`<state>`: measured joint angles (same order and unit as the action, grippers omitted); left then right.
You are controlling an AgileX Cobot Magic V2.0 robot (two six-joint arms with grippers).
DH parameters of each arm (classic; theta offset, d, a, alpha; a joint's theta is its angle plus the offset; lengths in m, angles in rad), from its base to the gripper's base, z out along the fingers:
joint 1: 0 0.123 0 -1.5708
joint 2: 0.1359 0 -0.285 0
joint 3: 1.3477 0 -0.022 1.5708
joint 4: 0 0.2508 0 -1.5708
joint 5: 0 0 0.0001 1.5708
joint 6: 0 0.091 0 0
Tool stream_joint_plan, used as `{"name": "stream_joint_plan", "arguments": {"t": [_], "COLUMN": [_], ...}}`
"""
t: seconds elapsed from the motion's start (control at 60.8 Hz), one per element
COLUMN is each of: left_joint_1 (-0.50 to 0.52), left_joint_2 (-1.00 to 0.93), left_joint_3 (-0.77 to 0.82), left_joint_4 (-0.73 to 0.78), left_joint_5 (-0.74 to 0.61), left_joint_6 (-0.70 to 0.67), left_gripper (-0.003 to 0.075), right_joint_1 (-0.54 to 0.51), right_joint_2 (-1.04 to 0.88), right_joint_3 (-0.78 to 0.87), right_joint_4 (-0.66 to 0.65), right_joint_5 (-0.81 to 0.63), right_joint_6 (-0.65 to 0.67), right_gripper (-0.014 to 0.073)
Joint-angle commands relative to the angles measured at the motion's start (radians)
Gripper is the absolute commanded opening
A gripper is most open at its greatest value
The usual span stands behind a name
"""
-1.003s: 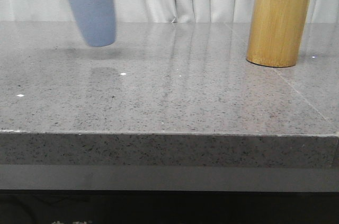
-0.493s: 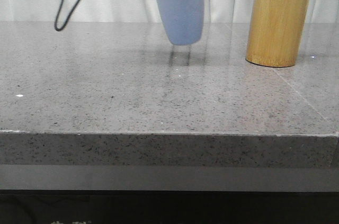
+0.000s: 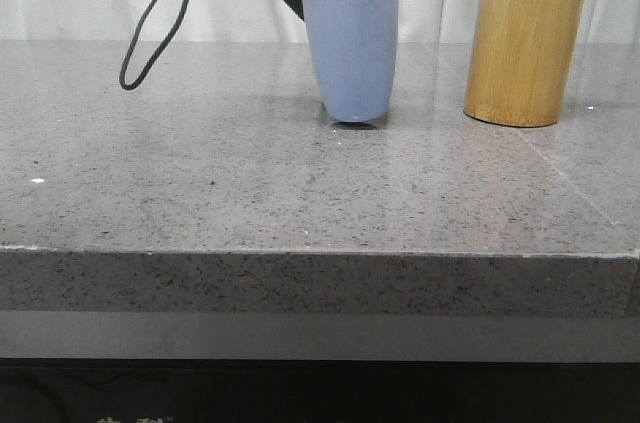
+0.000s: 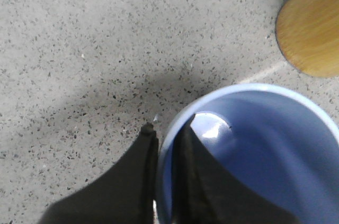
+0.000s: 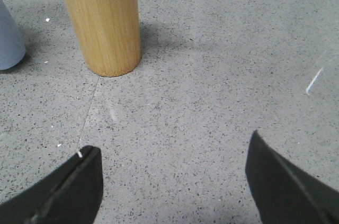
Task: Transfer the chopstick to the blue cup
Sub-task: 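Carry the blue cup toward the bamboo holder and set it down, then open the left gripper and lift it away from the cup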
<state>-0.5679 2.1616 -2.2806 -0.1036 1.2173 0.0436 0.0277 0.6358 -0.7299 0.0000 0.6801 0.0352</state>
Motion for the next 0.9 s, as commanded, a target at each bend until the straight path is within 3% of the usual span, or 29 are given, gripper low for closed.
{"name": "stream_joint_plan", "arguments": {"t": [0.0,0.082,0.247,0.312,0.576,0.888], "left_joint_1": [-0.008,-0.008,-0.008,-0.008,-0.008,0.023], "left_joint_2": [-0.054,-0.049,-0.049,-0.049,-0.054,-0.192], "left_joint_3": [-0.035,-0.035,-0.047,-0.060,-0.163,-0.134], "left_joint_4": [-0.007,-0.001,-0.002,-0.002,-0.002,-0.011], "left_joint_5": [-0.010,0.010,0.000,0.000,0.026,0.036], "left_joint_6": [0.000,0.000,0.000,0.000,0.000,-0.005], "left_gripper": [0.0001,0.0067,0.0314,0.0375,0.0367,0.0367], "right_joint_1": [-0.003,-0.003,-0.003,-0.003,-0.003,-0.006], "right_joint_2": [0.010,0.010,0.010,0.010,0.009,0.074], "right_joint_3": [-0.033,-0.033,-0.033,-0.033,-0.033,-0.046], "right_joint_4": [0.000,0.000,0.000,0.000,0.000,-0.010], "right_joint_5": [-0.063,-0.063,-0.063,-0.063,-0.069,-0.138], "right_joint_6": [-0.003,-0.003,-0.003,-0.003,-0.003,-0.001], "right_gripper": [0.0571,0.0571,0.0571,0.0571,0.0571,0.0571]}}
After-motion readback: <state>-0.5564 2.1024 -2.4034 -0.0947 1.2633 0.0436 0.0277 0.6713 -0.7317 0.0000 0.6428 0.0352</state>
